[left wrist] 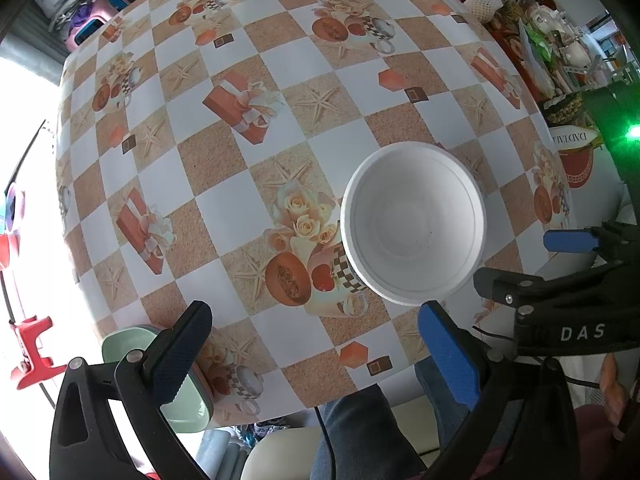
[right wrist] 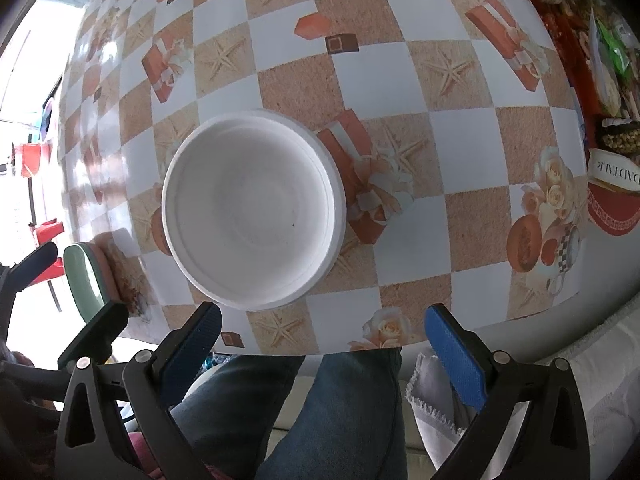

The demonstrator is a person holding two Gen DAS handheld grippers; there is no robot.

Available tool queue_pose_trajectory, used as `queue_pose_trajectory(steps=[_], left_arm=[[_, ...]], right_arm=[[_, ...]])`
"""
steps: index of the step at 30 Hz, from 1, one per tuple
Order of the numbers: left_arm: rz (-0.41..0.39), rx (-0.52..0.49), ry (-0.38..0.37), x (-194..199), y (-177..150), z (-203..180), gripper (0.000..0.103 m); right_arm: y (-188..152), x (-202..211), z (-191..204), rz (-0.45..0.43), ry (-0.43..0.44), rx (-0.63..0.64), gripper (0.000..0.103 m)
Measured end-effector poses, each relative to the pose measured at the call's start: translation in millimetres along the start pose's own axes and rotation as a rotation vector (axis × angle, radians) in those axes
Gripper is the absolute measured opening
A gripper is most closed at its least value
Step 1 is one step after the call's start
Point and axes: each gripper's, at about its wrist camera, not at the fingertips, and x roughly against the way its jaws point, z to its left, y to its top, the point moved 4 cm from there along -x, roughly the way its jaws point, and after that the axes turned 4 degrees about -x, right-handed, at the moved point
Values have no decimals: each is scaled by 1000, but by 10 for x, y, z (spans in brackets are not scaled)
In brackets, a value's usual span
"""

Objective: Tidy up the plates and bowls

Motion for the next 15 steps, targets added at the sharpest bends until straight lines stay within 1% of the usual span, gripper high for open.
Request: queue_pose_trajectory(steps=[6,15], left_arm=[[1,0,-1,-7,29,14,103],[8,-59,-3,-25,-13,-114,103]], right_arm=[[-8,1,-23,-4,-2,-1,102],[-20,3,-78,6,-6,-17,102]])
